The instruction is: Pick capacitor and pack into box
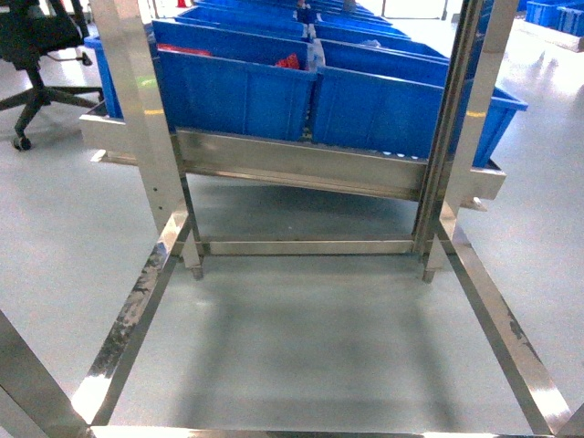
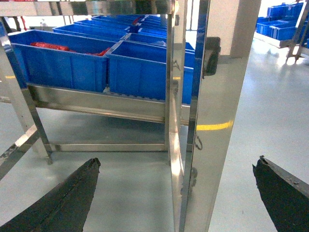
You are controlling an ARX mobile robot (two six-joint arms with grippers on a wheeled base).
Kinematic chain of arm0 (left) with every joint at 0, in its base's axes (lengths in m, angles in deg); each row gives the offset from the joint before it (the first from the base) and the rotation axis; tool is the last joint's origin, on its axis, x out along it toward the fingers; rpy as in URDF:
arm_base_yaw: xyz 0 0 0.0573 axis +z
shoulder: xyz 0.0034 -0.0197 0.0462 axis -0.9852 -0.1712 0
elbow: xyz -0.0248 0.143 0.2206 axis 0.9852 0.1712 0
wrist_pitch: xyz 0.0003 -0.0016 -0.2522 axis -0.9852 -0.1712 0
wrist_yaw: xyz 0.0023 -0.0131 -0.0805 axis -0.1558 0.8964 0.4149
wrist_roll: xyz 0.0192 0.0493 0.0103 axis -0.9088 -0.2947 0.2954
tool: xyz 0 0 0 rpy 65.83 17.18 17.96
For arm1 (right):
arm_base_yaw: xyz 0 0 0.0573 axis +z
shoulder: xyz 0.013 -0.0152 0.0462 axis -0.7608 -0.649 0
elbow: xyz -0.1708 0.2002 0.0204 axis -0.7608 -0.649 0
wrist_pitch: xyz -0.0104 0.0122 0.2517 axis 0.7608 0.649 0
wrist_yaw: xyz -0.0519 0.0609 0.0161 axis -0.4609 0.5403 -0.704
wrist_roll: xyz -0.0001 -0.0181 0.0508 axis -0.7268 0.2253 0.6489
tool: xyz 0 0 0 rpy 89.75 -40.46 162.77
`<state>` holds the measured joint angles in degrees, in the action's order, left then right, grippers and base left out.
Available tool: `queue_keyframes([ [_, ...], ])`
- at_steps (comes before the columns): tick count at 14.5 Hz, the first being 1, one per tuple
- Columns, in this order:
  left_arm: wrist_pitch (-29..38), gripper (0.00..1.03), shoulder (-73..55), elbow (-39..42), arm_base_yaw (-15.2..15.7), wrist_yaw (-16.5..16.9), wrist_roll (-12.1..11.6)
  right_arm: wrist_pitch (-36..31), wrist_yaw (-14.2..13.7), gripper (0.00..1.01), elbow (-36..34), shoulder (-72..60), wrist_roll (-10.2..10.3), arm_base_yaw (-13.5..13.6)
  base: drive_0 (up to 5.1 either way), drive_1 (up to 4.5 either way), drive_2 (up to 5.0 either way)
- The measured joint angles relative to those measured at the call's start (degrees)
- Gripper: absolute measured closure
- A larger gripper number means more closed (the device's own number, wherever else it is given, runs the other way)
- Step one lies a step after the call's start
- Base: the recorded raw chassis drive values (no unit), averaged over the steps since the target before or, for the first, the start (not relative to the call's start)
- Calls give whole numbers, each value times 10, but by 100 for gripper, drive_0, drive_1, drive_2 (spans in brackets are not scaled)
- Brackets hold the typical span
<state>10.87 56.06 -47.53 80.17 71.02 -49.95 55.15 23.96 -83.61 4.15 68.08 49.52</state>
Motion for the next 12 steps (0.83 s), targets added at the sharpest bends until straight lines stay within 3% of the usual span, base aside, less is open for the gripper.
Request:
queue_keyframes([
  [12, -1, 5, 0, 0, 0, 0, 0, 0, 0, 3, 0, 0, 0, 0, 0, 0, 0],
])
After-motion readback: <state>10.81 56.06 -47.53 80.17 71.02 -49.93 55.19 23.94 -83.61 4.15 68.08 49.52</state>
